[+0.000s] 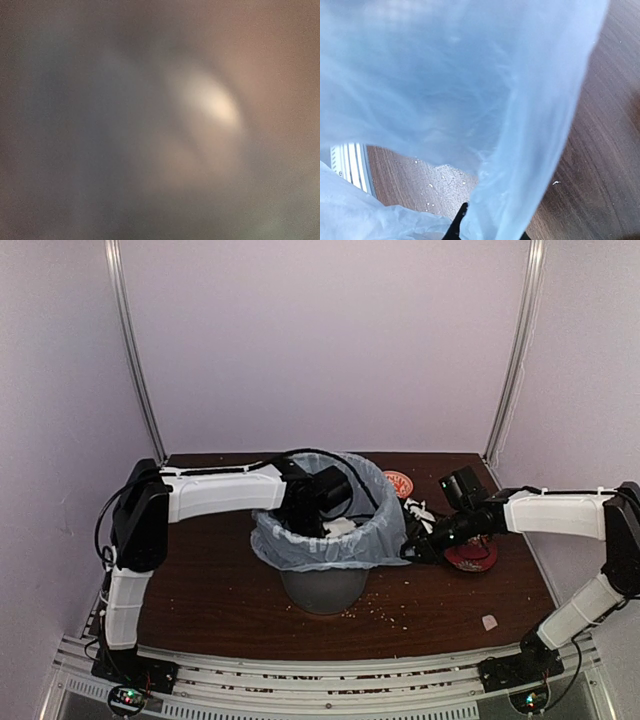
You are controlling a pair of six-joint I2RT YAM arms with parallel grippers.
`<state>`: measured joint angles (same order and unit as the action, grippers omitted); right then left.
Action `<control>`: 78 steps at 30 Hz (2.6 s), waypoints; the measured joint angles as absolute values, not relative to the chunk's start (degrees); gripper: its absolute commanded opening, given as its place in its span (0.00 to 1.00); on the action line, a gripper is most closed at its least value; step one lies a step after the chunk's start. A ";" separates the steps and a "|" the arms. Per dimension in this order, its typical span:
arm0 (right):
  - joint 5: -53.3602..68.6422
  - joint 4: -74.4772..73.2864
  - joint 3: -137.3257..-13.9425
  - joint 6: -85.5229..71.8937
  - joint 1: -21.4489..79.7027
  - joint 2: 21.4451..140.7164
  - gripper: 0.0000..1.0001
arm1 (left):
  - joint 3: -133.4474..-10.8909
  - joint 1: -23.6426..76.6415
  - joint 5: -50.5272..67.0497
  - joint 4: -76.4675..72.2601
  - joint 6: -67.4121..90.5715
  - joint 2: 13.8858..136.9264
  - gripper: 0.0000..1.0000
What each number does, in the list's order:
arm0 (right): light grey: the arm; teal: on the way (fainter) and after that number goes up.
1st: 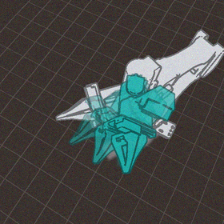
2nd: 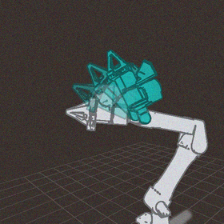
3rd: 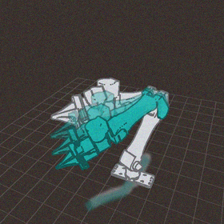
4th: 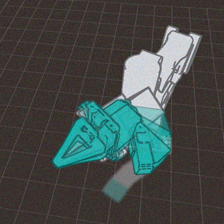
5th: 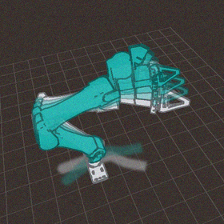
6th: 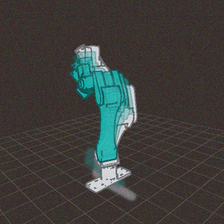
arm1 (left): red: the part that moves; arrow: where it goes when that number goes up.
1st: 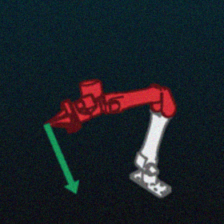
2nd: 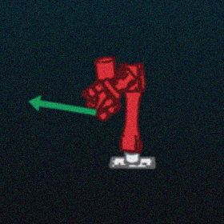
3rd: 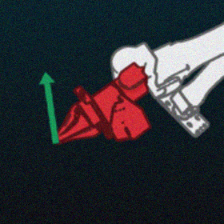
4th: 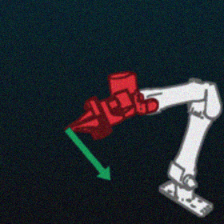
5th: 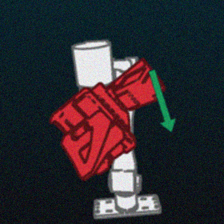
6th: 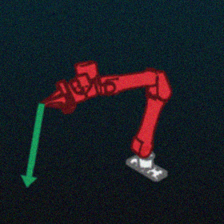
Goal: Put the trash bags into the trash bin
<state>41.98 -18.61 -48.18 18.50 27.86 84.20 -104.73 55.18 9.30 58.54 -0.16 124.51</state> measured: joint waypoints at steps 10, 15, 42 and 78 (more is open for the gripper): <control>41.95 -18.70 -48.18 19.18 27.86 84.40 0.23 | -107.81 55.07 10.20 59.94 -1.80 126.85 0.00; 42.15 -18.83 -48.18 19.35 27.86 84.66 0.24 | -108.05 55.05 10.37 60.05 -2.11 128.22 0.00; 42.33 -18.90 -48.18 19.68 27.83 84.64 0.26 | -112.73 54.72 8.80 61.34 -1.74 120.99 0.20; 42.00 -18.52 -48.18 19.57 27.51 82.61 0.31 | -40.05 38.17 0.01 12.49 27.51 57.67 0.74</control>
